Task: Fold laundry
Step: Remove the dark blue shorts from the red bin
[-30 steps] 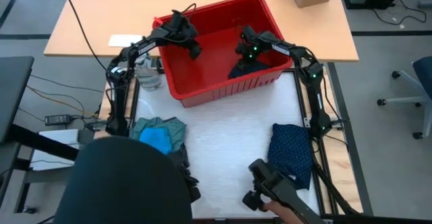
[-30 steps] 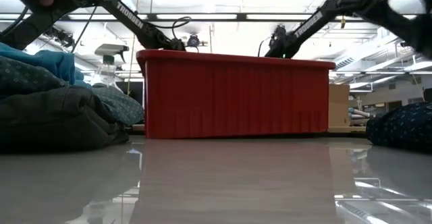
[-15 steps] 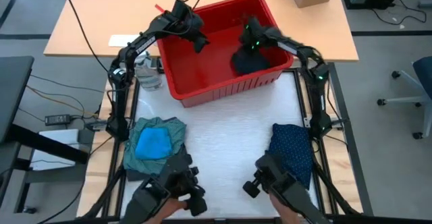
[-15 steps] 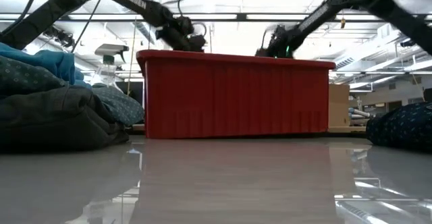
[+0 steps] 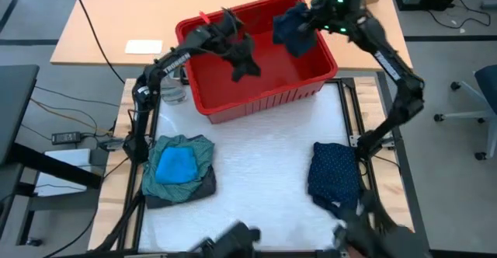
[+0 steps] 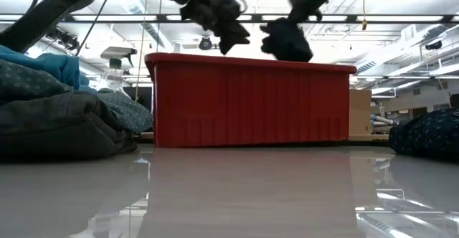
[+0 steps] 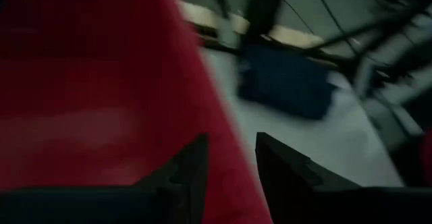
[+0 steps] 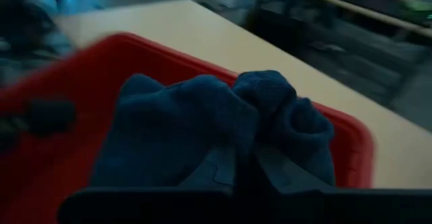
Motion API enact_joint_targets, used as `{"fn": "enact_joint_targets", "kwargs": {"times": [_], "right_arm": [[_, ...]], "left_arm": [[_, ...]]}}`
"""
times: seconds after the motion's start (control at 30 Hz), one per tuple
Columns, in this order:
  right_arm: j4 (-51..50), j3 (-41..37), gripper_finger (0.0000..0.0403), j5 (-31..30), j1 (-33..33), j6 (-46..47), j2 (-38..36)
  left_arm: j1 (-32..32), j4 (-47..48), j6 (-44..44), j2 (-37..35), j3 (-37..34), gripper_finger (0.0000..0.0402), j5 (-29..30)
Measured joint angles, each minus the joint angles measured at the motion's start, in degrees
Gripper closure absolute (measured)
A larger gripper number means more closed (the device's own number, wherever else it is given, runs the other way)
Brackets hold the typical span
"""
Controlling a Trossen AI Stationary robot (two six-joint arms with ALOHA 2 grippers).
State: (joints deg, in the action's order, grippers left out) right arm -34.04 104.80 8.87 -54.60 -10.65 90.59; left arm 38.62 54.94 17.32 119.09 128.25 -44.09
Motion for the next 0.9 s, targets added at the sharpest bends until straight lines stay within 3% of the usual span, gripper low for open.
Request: {"fn": "enact_joint_targets", "kwargs": {"times": [0.27,0.37,0.5,0.63,0.9], "right_arm": [[-10.7,0.0,0.0383,22.5,0.6,0.5,-7.9],[-14.9,0.0,0.0383,31.7,1.5,0.5,-9.5],[-22.0,0.0,0.0383,40.6,2.9,0.1,-10.3],[-30.7,0.0,0.0383,42.5,5.2,-3.4,-10.4],[-47.8,-5.6,0.0374,39.8,11.3,-10.8,-10.7]], "left_arm": [[-12.0,8.3,5.8,0.1,0.0,0.0287,-0.1],[-14.6,15.0,9.4,0.1,-0.1,0.0288,-0.1],[-16.5,17.1,7.5,0.1,-4.3,0.0288,0.2],[-18.3,13.2,5.3,-0.4,-10.9,0.0288,3.6],[-19.5,9.8,0.1,-0.5,-15.4,0.0288,27.1]]}}
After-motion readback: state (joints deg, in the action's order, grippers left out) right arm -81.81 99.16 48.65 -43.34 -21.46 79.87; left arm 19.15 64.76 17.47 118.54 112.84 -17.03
